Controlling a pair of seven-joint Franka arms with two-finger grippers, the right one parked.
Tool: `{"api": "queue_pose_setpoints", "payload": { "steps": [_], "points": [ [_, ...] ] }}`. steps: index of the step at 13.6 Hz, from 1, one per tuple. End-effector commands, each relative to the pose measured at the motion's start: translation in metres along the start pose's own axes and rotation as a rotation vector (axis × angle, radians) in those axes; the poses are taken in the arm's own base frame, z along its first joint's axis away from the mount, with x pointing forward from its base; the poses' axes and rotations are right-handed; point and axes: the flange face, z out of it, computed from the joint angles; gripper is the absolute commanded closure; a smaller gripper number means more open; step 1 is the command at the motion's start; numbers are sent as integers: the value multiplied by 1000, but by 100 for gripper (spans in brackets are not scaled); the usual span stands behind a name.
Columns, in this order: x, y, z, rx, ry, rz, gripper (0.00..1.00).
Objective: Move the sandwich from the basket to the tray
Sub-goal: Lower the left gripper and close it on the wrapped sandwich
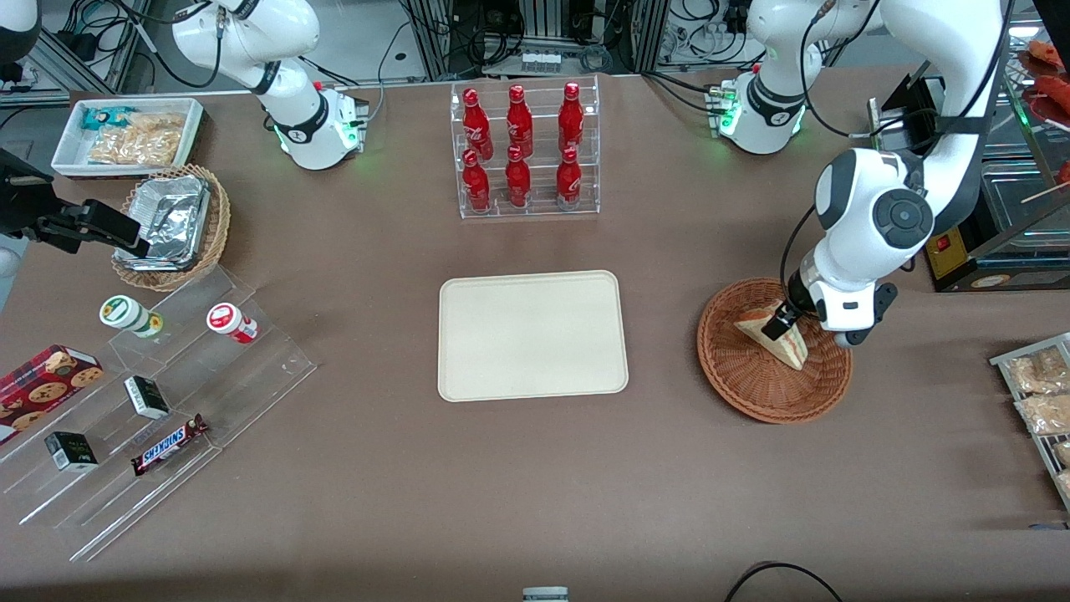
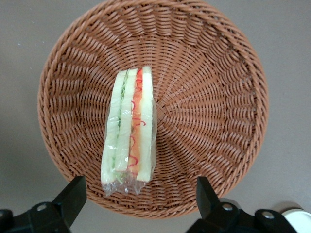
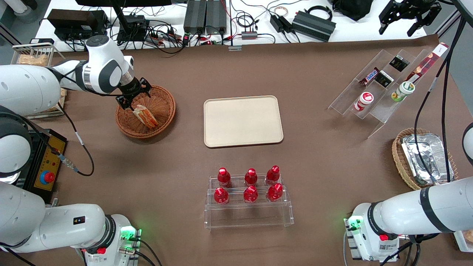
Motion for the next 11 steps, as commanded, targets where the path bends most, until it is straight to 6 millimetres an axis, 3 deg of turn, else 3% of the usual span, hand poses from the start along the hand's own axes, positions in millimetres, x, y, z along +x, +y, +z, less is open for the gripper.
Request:
{"api": "queue_pose_setpoints", "payload": {
  "steps": [1,8,9,10,11],
  "points": [
    [5,0,14,2,-6,-23,0],
    [13,3,47,-16,-22,-34,0],
    [15,2,49,-14,-24,-37,13],
    [14,2,53,-9,-31,-38,34],
    [17,-1,58,-2,-38,-44,61]
  ]
}}
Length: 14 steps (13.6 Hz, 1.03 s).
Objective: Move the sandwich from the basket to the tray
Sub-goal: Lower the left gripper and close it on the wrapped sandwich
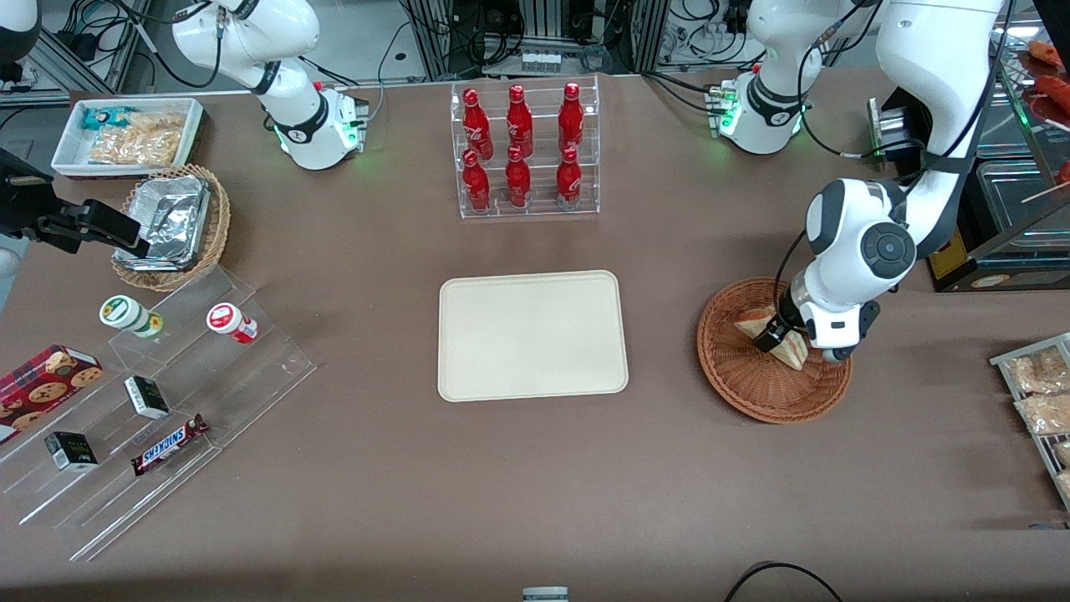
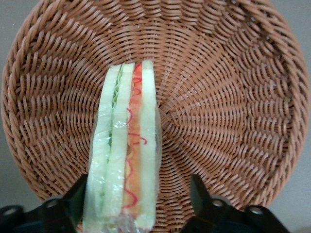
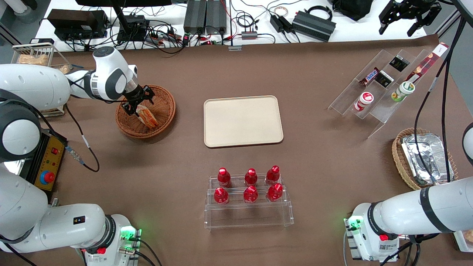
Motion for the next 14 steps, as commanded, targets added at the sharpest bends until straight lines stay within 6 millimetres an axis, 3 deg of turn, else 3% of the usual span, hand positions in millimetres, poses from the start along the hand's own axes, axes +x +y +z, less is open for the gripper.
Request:
{"api": "queue_pose_setpoints", "payload": {
  "steps": [1,2,4,6,8,9,12,14],
  "points": [
    [12,-4,6,-4,-1,-31,83],
    [11,-4,5,-4,0,-25,88],
    [12,-4,0,-7,7,-17,90],
    [14,1,-26,-10,39,1,91],
    [17,22,-79,33,26,17,91],
    [18,38,-117,63,20,31,91],
    [-17,91,-201,85,12,123,91],
    [-60,128,-218,70,12,198,91]
  ]
}}
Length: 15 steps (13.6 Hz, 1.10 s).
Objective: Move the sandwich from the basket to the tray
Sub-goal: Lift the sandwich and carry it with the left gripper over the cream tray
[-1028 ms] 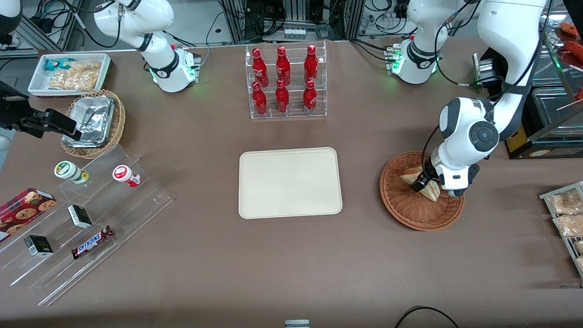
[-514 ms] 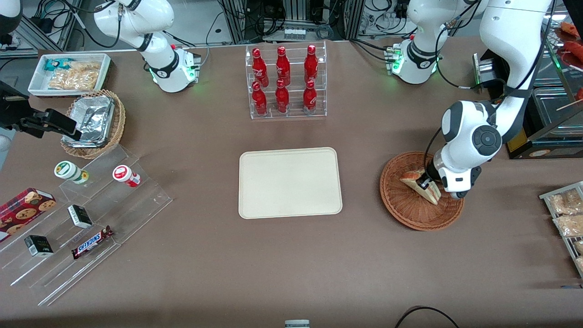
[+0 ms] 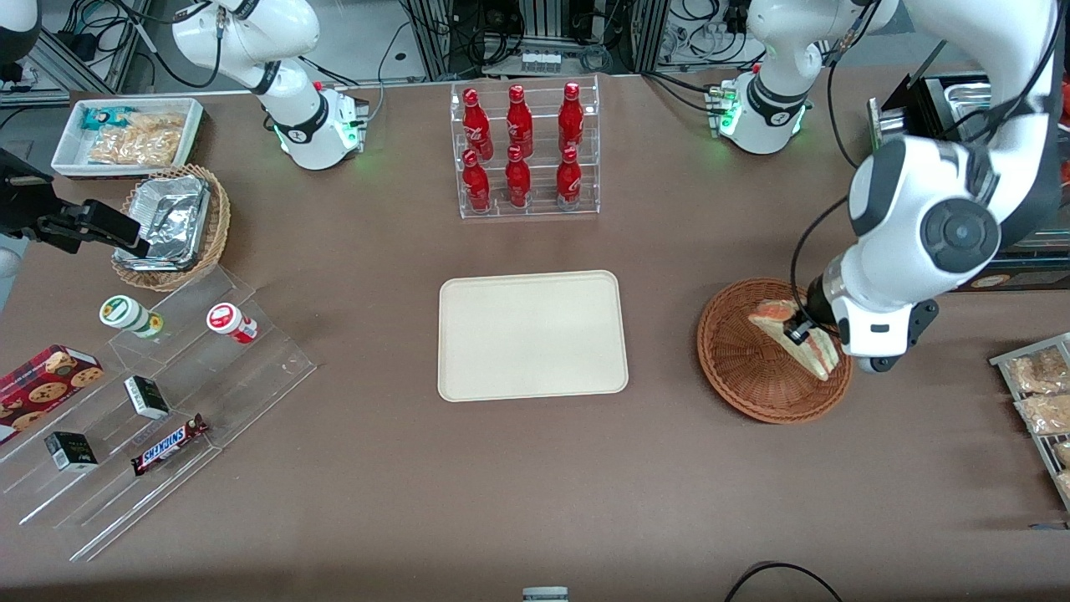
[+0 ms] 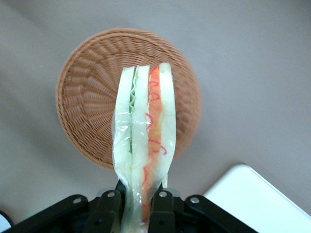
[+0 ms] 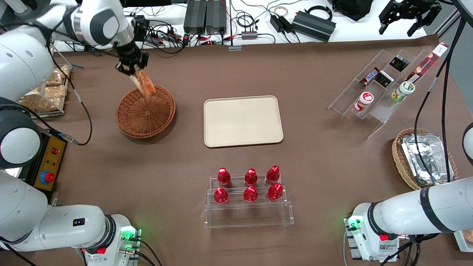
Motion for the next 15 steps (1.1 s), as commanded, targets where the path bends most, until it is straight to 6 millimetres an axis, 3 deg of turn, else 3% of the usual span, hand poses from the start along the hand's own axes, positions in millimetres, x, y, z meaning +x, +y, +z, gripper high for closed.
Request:
{"api": "queue_pose_setpoints", "payload": {
  "steps": [1,3,4,9,12,15],
  "points": [
    [-50,61,-5,16,-7,113,91],
    [-95,89,13,33,-19,211,91],
    [-125,107,30,48,-27,266,91],
    [-234,196,105,-18,-22,434,88],
    [-278,225,136,-79,9,491,89],
    [-297,237,183,-73,67,566,89]
  ]
}}
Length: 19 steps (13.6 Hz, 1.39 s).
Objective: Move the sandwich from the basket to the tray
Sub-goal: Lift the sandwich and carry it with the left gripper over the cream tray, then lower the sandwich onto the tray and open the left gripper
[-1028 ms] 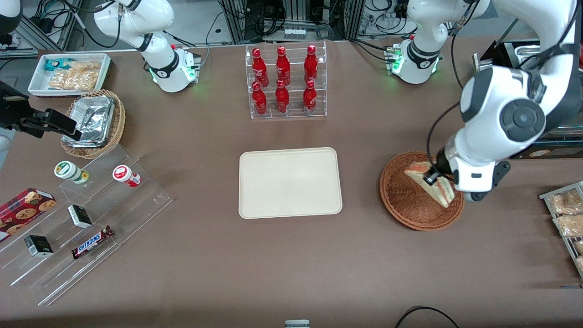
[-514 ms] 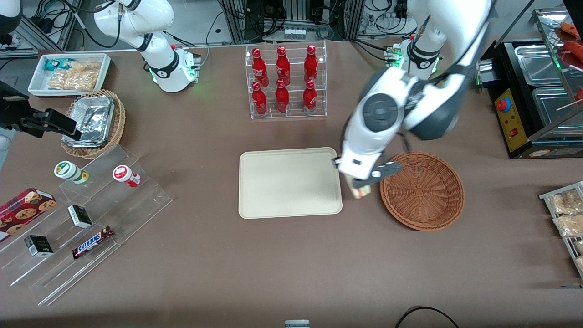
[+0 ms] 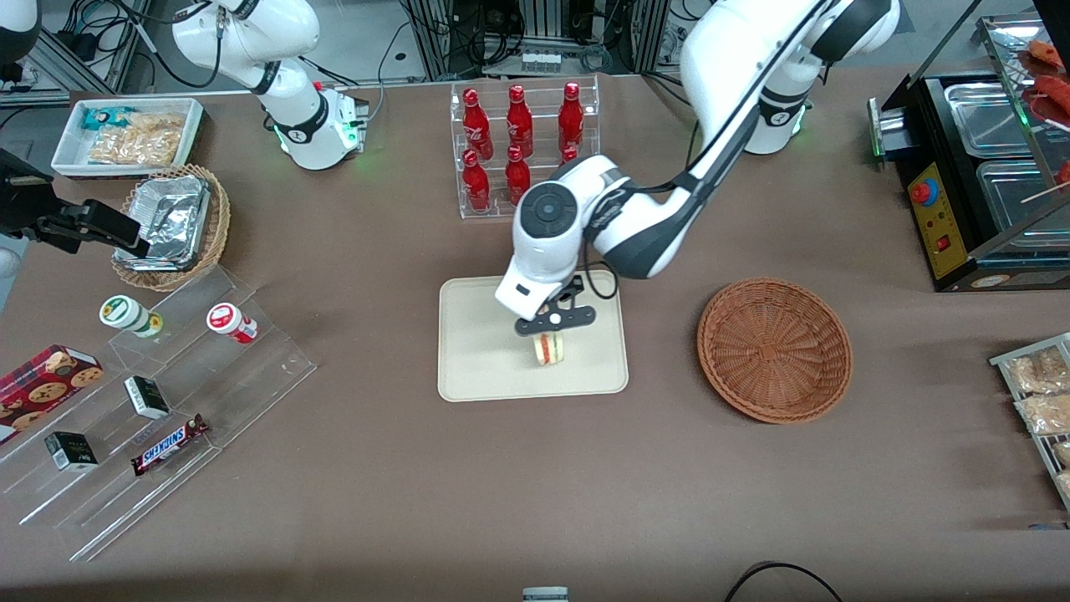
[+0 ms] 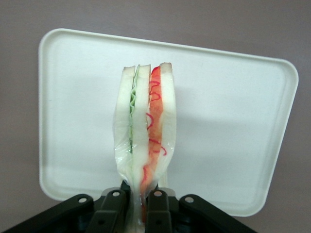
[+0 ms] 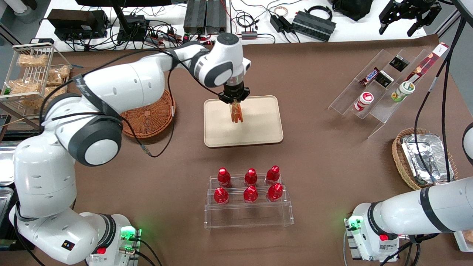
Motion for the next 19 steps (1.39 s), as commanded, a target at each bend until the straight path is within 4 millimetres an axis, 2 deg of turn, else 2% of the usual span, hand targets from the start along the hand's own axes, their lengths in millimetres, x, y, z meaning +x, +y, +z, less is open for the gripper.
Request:
{"api": "queue_pose_setpoints", "payload": {
  "steps": [1,2,7,8,9,10,13,14,15,16,19],
  "points": [
    [-4,18,30,-9,33,28,89],
    [-8,21,40,-6,25,35,89],
    [-19,27,64,8,6,63,86],
    [-20,27,67,10,3,63,79],
    [-21,28,69,8,3,63,59],
    [-19,28,68,3,6,63,32],
    [-16,28,59,-6,19,59,1],
    [-15,28,49,-14,29,55,1],
    [-12,26,29,-23,45,48,0],
    [-8,21,2,-37,66,34,0],
    [10,-13,-90,-18,96,-58,0]
  ]
}}
